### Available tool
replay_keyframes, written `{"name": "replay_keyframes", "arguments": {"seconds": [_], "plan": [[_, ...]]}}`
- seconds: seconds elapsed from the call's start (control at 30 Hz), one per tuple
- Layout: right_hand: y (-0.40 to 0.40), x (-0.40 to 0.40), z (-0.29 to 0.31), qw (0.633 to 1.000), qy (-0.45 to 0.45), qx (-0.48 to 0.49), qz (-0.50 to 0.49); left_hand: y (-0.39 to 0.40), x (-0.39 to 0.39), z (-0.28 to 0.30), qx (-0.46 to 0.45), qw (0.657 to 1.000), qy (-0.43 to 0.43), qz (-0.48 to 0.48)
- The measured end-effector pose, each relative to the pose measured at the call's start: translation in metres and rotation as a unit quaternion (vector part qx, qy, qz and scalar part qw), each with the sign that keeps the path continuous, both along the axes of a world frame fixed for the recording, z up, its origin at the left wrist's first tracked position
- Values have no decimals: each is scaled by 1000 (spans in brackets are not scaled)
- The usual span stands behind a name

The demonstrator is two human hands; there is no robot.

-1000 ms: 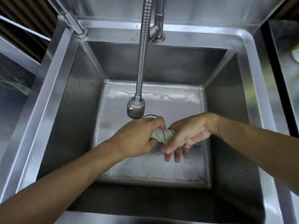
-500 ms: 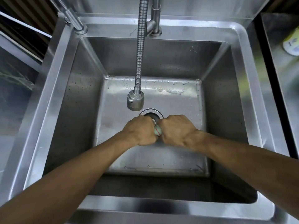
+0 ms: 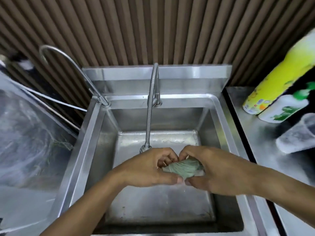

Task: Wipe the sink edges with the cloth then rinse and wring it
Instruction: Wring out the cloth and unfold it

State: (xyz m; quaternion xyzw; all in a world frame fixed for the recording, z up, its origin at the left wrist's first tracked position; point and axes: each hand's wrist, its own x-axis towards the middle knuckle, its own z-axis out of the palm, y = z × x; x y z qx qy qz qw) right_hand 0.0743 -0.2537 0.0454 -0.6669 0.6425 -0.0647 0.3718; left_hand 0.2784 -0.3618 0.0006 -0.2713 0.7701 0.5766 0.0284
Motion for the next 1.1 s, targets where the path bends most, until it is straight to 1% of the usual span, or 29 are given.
{"name": "replay_keyframes", "arguments": {"seconds": [0.1, 0.17, 0.23, 0.3, 0.4, 0.47, 0.5, 0.6, 0.67, 0.73, 0.77, 0.83, 0.87, 0.9, 0.97, 1.0, 1.03, 1.07, 1.1], "plan": [[22, -2, 74, 995, -31, -78, -60, 8, -5, 71, -21, 997, 68, -7], [34, 2, 119, 984, -44, -142, -93, 14, -6, 117, -43, 994, 98, -1], [39, 10, 160, 972, -70, -194, -114, 17, -1, 160, -40, 991, 130, 6], [39, 18, 195, 963, -111, -206, -130, 17, 6, 194, -20, 987, 157, 21], [32, 31, 223, 941, -153, -239, -181, 13, 18, 230, -4, 982, 182, 49], [27, 44, 229, 927, -170, -263, -207, 10, 24, 245, 23, 980, 191, 58], [25, 52, 230, 920, -194, -264, -216, 10, 29, 251, 36, 979, 191, 60], [25, 74, 222, 888, -308, -226, -257, 9, 47, 258, 33, 980, 191, 52], [27, 90, 214, 863, -345, -211, -302, 10, 58, 255, 27, 983, 179, 37], [27, 105, 202, 843, -348, -228, -342, 10, 64, 245, 21, 983, 177, 38], [26, 111, 195, 839, -335, -243, -353, 10, 65, 239, -1, 983, 180, 39], [26, 122, 181, 849, -293, -256, -357, 9, 67, 227, -77, 981, 171, 45], [26, 126, 174, 849, -292, -256, -359, 7, 68, 220, -85, 981, 165, 49], [28, 129, 169, 839, -312, -252, -367, 7, 70, 216, -53, 983, 167, 51], [34, 132, 165, 805, -386, -228, -388, 8, 72, 213, 80, 981, 175, 38], [39, 133, 167, 798, -409, -213, -388, 10, 71, 212, 132, 975, 177, 29], [44, 131, 170, 802, -411, -202, -383, 11, 70, 213, 153, 972, 178, 26], [49, 128, 173, 811, -406, -195, -374, 12, 68, 216, 140, 973, 180, 32], [53, 125, 177, 821, -391, -194, -368, 14, 65, 221, 108, 975, 187, 46]]}}
